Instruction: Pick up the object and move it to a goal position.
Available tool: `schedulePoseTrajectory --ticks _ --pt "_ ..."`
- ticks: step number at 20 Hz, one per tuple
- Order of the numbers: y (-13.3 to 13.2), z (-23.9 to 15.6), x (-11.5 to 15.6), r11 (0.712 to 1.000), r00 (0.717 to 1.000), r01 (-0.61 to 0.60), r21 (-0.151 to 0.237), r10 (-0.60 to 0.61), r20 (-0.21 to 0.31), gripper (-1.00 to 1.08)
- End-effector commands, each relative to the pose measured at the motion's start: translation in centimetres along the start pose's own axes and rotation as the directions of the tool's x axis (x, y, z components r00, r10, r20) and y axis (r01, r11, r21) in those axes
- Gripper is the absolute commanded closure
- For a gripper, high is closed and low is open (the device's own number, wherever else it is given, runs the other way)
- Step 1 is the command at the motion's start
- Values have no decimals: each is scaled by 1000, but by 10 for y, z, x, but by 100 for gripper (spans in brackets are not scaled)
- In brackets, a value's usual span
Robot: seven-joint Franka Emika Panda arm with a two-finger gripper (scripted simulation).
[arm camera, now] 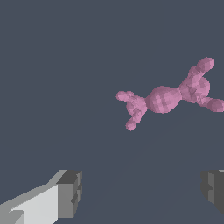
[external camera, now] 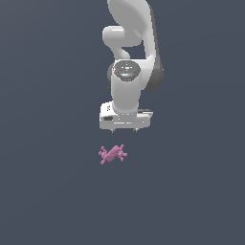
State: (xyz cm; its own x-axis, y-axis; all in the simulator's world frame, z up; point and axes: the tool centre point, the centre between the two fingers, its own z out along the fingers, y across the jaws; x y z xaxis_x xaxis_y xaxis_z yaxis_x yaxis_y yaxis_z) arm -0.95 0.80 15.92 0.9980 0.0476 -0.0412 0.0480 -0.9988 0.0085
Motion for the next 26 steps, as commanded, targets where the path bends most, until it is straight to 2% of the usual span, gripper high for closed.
schedulePoseTrajectory --ticks 1,10,18,26 --pt "0 0 0 1000 1000 0 0 0 0 -92" --pt "-20 -26 16 1000 998 16 -1 -16 -66 -92" --pt "-18 -24 17 1000 998 -12 2 12 -63 -92" --pt "-11 -20 22 991 989 -137 13 137 -58 -92"
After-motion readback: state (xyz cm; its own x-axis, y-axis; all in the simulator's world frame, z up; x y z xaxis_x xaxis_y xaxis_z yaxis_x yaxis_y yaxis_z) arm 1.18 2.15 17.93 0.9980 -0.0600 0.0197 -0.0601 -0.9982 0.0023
